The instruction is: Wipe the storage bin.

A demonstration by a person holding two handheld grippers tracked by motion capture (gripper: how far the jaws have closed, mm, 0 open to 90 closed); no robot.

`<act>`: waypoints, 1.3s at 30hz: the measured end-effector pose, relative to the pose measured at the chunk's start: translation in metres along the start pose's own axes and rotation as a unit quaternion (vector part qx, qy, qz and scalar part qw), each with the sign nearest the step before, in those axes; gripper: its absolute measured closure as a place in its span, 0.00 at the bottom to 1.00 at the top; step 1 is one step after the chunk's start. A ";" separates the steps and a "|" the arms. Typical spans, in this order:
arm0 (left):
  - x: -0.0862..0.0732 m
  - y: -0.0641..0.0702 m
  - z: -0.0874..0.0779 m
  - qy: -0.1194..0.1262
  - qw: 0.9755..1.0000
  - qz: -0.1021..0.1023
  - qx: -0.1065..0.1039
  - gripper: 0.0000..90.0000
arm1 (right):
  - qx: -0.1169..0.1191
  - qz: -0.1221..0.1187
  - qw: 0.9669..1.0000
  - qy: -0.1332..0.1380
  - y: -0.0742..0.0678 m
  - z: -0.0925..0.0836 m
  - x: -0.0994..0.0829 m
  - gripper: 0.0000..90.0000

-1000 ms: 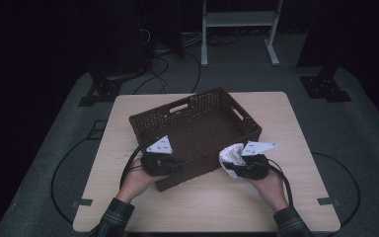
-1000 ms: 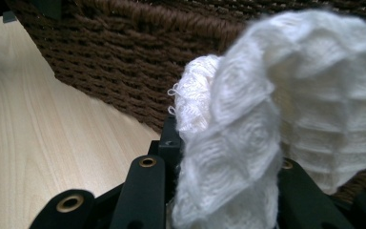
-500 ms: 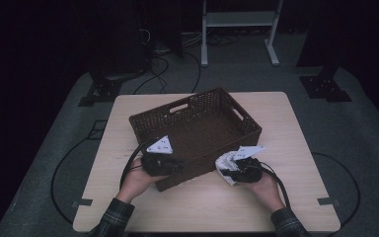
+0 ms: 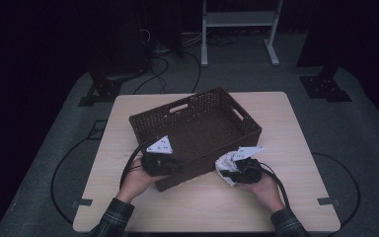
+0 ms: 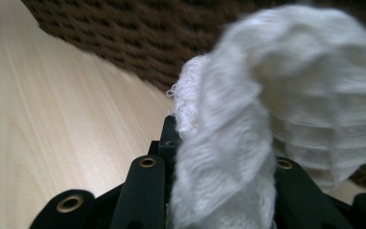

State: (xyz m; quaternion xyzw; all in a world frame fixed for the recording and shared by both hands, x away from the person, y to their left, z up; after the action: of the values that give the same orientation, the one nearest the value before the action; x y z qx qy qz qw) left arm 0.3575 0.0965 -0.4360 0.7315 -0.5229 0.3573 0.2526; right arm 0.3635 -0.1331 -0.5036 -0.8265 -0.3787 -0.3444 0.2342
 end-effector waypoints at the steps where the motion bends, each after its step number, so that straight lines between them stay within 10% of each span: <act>1: 0.000 0.000 0.000 0.000 1.000 -0.001 0.000 0.88 | 0.000 -0.002 1.000 0.003 -0.002 -0.002 0.002 0.78; 17: 0.000 0.000 0.000 -0.001 1.000 -0.001 -0.001 0.88 | 0.007 -0.031 0.997 0.074 -0.025 -0.026 0.033 0.78; 39: 0.000 0.000 0.000 0.000 1.000 -0.001 0.000 0.88 | 0.028 -0.025 0.998 0.049 -0.024 -0.005 0.024 0.78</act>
State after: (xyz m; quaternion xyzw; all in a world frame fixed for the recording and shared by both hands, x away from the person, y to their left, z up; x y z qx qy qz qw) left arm 0.3575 0.0965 -0.4361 0.7322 -0.5221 0.3565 0.2533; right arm 0.3545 -0.1107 -0.4793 -0.7920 -0.3965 -0.3799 0.2671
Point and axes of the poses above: each handheld gripper's, and its own axes: z roughly forward along the jaws, x roughly out of its top, y roughly to its right, the point moved 6 cm from there along z, roughly forward along the jaws, and after that the axes turned 4 degrees about z, right-handed, at the moved point
